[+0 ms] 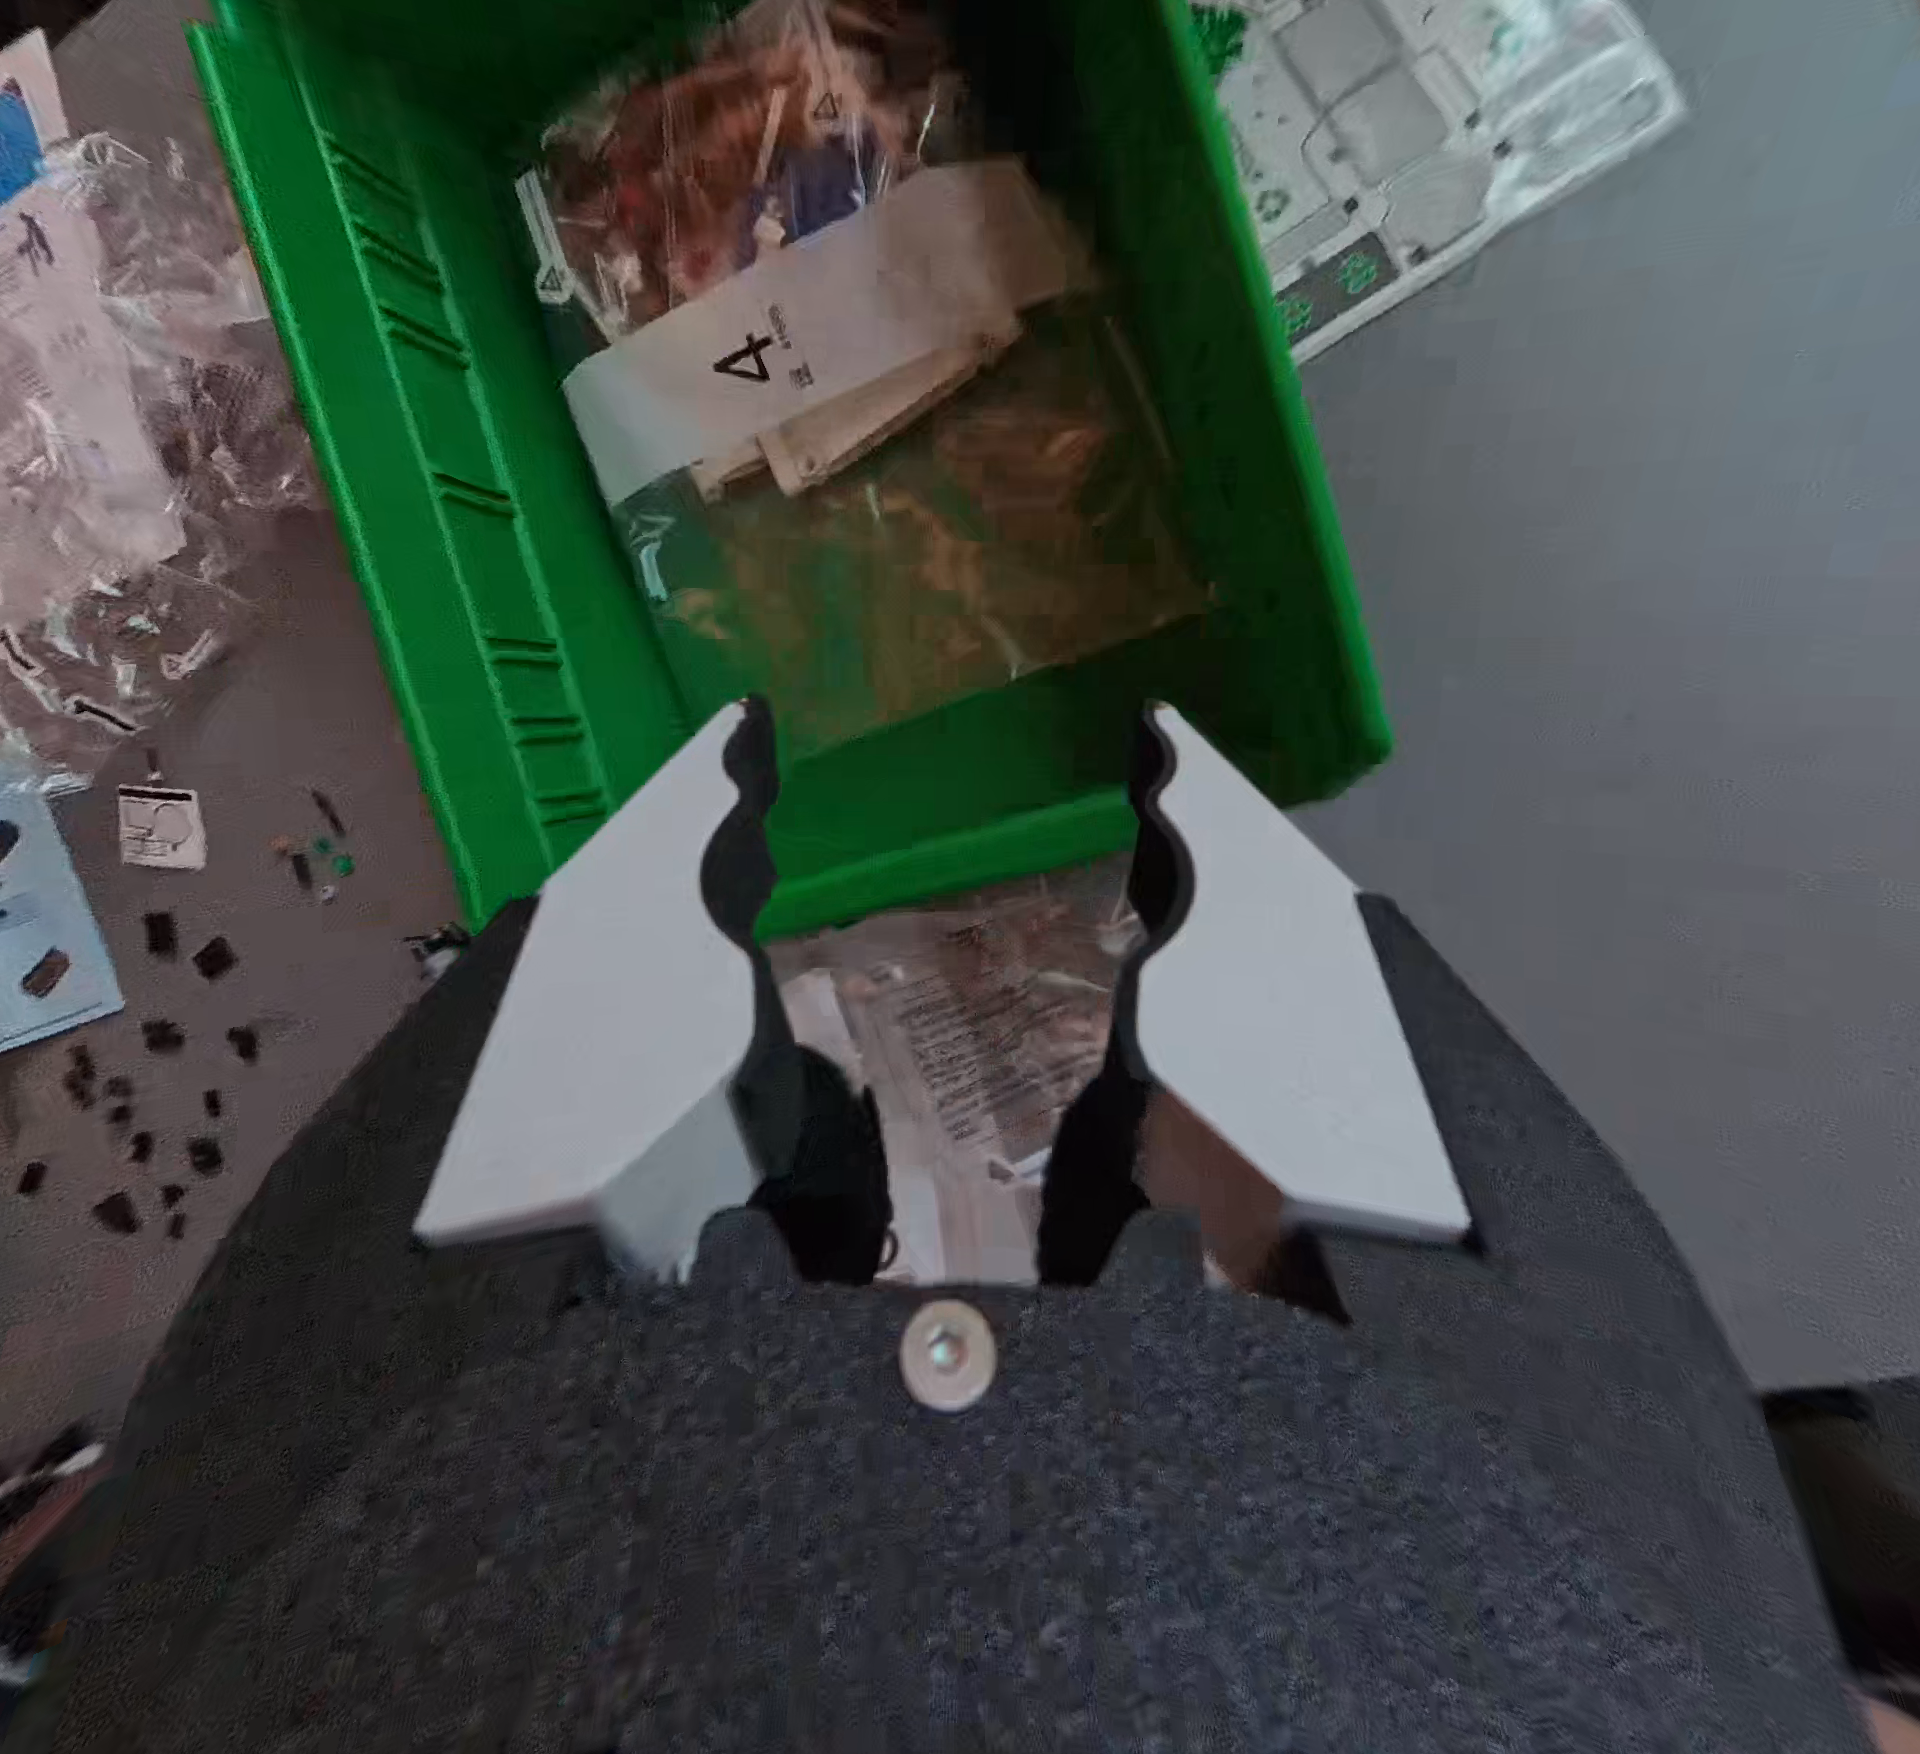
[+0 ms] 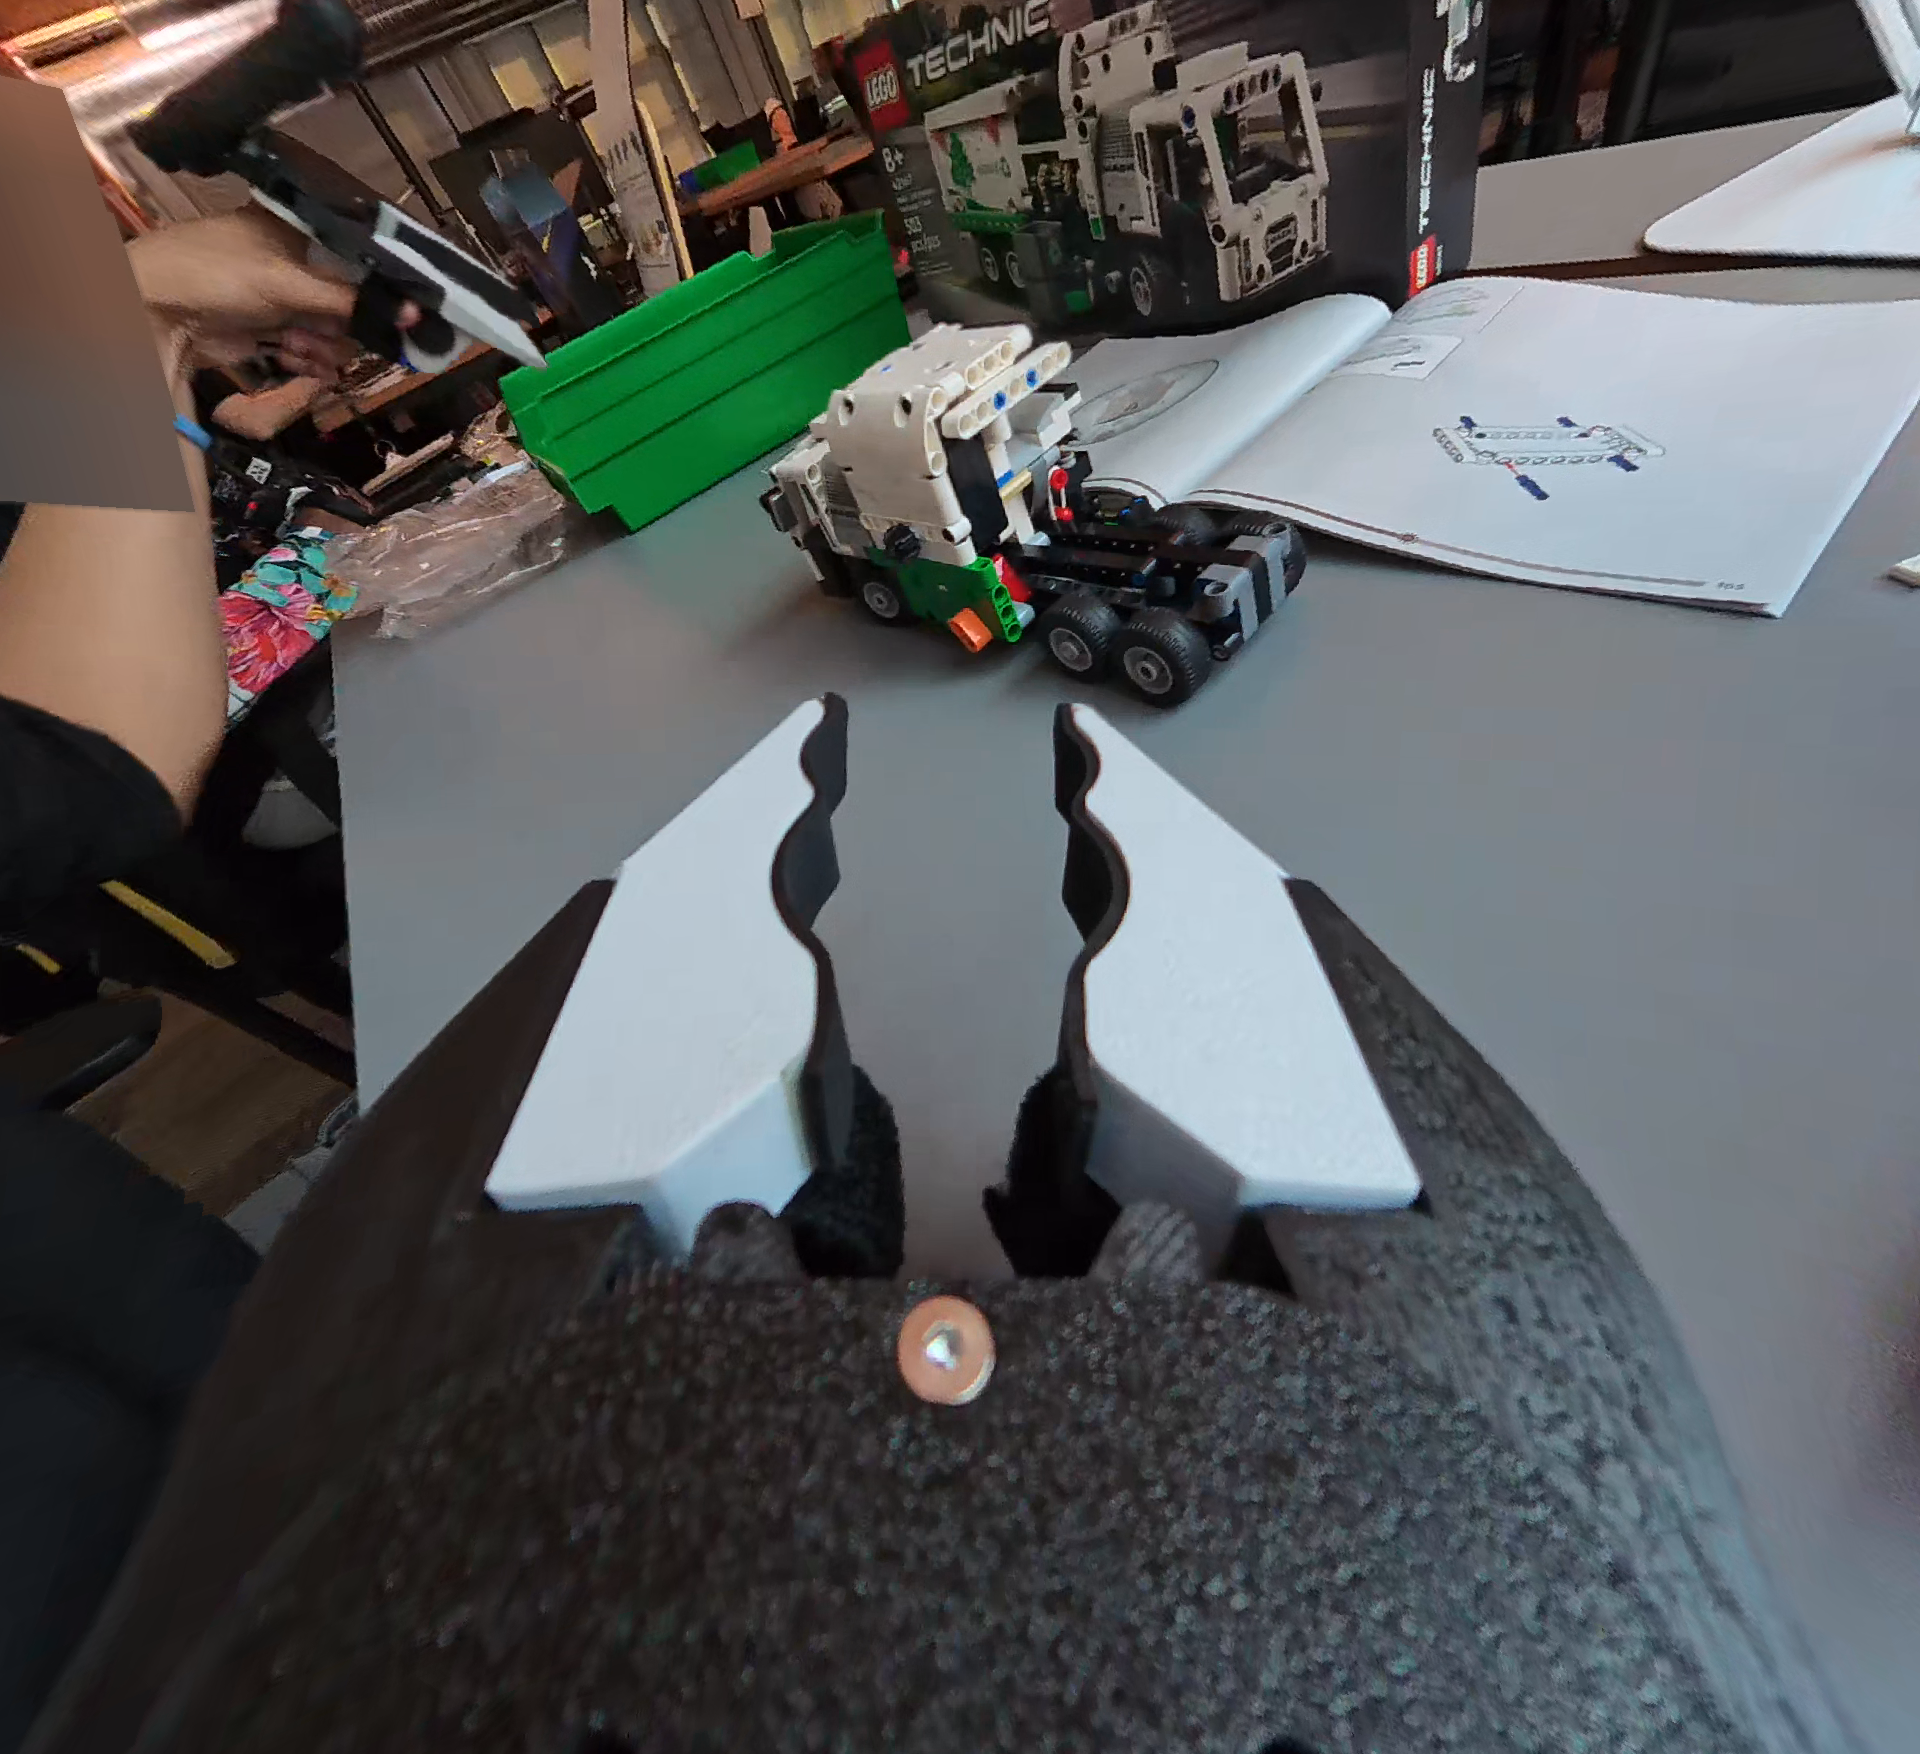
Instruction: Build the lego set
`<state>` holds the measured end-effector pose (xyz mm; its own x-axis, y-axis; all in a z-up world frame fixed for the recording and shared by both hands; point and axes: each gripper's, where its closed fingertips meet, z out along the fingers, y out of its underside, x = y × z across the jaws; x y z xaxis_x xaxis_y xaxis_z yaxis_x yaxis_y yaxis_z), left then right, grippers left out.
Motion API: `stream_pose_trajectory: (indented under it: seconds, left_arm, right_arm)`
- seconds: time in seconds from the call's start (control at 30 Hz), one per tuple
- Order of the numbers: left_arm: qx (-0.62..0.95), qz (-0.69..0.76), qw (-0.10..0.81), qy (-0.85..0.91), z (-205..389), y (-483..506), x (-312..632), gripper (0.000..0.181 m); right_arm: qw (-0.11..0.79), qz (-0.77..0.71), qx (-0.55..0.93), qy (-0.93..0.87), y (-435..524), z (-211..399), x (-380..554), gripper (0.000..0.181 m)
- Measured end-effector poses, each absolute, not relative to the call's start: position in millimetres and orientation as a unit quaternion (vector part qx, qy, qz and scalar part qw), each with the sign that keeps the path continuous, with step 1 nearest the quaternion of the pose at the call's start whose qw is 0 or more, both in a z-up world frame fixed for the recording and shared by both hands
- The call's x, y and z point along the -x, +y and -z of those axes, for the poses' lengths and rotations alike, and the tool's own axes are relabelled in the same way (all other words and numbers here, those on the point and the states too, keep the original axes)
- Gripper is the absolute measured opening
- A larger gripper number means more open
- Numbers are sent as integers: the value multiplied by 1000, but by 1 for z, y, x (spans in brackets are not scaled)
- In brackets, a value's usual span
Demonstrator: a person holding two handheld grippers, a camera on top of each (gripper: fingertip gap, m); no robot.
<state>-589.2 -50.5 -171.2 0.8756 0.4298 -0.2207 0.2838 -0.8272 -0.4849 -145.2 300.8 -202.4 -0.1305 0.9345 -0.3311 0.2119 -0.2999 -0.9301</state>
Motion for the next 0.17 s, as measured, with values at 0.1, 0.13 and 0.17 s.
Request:
stream_pose_trajectory:
  seconds: [0.1,0.13,0.17]
  left_arm:
    - [961,-165,167,-146,191,-57,605,66]
    - [964,-155,160,-142,198,-55,608,71]
    - [968,-144,149,-141,206,-54,610,75]
  right_arm:
    - [322,-559,577,-501,303,205,147,37]
    - [305,-568,577,-502,301,206,148,38]
    - [292,-578,577,-498,299,206,148,38]
